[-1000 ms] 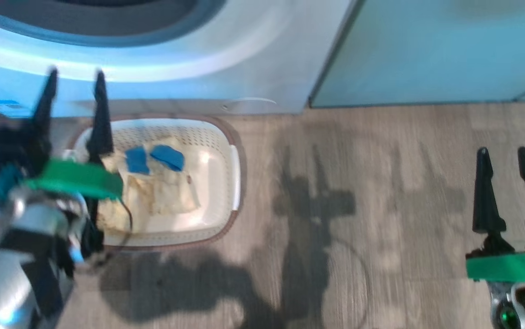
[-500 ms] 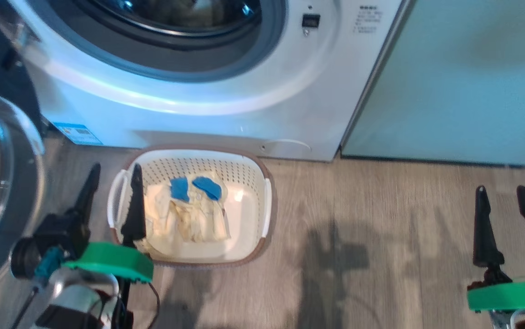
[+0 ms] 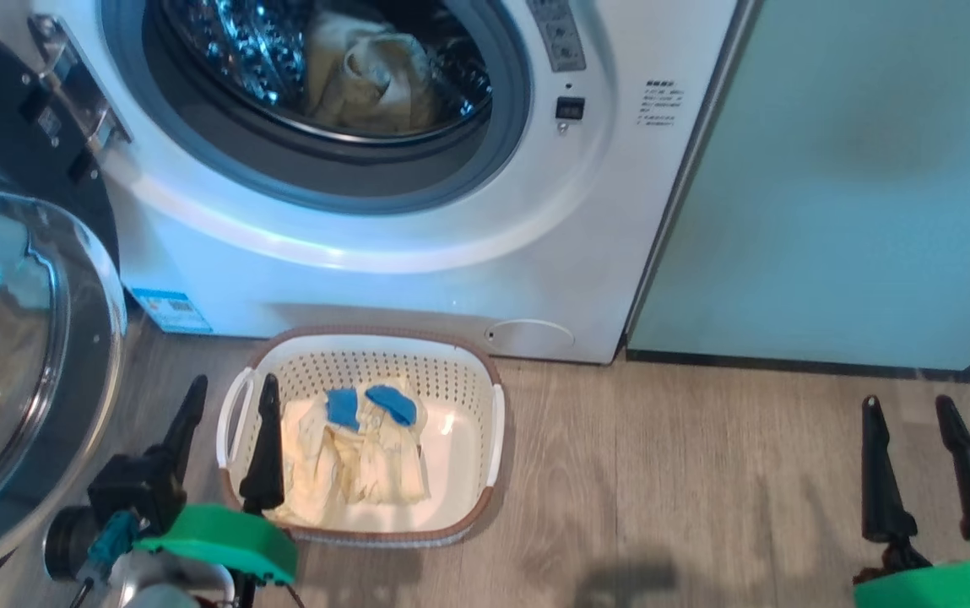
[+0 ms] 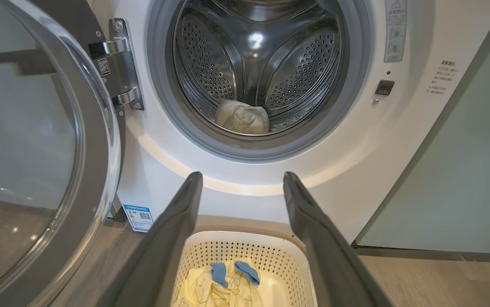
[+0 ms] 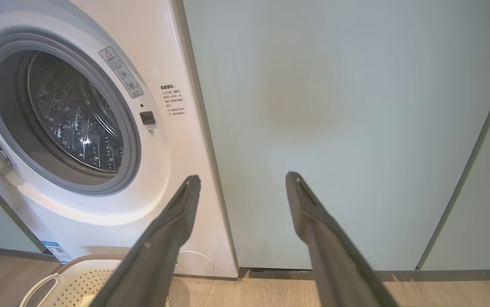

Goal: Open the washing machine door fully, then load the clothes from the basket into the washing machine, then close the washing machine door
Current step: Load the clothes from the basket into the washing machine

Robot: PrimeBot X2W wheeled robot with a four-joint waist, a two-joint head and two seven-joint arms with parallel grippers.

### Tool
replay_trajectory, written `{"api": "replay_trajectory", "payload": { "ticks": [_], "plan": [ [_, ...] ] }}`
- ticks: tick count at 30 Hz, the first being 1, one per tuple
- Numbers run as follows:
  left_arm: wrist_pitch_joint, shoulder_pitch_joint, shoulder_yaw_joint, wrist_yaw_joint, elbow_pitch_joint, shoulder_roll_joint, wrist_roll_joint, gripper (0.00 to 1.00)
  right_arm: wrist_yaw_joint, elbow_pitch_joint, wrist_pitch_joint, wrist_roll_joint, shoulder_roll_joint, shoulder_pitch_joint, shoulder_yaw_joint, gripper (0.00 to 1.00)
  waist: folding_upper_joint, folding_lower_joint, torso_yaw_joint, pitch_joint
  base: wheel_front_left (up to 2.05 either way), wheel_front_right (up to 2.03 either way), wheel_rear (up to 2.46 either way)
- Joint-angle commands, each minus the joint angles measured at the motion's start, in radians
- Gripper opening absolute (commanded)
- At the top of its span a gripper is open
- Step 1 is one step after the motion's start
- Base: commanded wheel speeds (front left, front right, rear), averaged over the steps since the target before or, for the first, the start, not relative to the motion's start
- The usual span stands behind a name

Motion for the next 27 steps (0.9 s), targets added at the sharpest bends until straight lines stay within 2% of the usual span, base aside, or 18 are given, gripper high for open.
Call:
{"api": "replay_trajectory", "payload": {
  "ticks": [1,17,27],
  "plan": [
    [-0.009,-0.016,0.048,-0.009,-0.019,0.005,-0.004,1.0,0.001,-0.027,-0.01,-0.002,-0.016,-0.003,0.024,1.0,-0.0001,0.0001,-0.01,-0.027,0.0,0.0,0.0],
    [-0.009,0.034,0.059,-0.019,-0.01,0.007,0.006,1.0,0.001,-0.019,-0.006,0.009,-0.016,0.03,0.04,1.0,-0.0001,0.0001,-0.025,-0.094,0.0,0.0,0.0],
    [-0.009,0.032,0.053,-0.022,-0.009,0.004,0.01,1.0,0.001,-0.031,0.001,0.007,-0.016,0.035,0.042,1.0,-0.0001,0.0001,-0.021,-0.096,0.0,0.0,0.0]
  ]
}}
